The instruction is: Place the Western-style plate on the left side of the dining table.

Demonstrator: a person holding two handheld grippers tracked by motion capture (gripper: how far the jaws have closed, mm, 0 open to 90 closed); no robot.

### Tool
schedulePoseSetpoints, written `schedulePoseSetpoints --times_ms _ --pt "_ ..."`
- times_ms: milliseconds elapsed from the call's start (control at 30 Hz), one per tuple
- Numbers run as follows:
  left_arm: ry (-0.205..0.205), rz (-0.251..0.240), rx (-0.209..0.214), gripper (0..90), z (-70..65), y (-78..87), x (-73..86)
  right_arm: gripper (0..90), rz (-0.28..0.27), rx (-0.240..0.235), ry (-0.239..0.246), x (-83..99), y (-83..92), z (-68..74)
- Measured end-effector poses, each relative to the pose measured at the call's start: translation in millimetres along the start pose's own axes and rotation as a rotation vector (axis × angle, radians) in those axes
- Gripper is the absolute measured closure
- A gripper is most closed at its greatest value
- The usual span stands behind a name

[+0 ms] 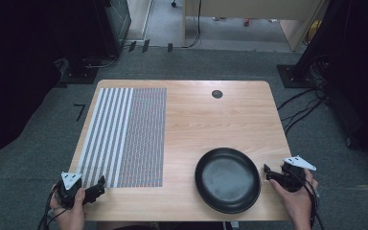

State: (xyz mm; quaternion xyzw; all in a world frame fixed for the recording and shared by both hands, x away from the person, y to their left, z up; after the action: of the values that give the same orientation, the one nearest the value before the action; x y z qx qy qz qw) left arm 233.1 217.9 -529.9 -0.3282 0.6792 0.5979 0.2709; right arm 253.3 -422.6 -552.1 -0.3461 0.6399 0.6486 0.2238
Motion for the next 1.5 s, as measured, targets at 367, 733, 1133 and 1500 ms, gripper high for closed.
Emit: schedulePoseSetpoints --times_ms 367,733,1133,1500 --pt "0.000 -0.020 0.054 6.2 -23.4 3.6 -10.4 13.9 0.001 -0.010 0.001 -0.3 -0.7 0.0" --pt "-0.089 -0.019 0.168 6.1 -89.0 4.8 -23.0 12.6 0.009 0.006 -0.004 -0.9 -1.5 2.2" --pt "-0.140 -0.046 0.323 6.1 -163.0 8.3 -35.0 12.9 0.008 0.010 -0.007 -0.5 -1.2 2.5" --pt "-0.190 -0.011 0.411 6.2 -195.8 6.3 -25.3 14.1 0.004 0.008 -0.053 2.4 7.1 2.2"
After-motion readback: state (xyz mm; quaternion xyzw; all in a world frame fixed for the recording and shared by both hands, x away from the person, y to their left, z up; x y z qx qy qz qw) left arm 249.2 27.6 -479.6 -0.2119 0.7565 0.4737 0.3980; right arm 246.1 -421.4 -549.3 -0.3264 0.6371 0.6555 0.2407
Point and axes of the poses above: each handheld gripper's, and its own axes: y roughly backward along the jaws, x roughly out of its underside, z roughly to its left, the point moved 4 cm from there along -y, roughly forward along the jaws, and after that the axes turned 7 degrees about y, right-handed, at the moved point
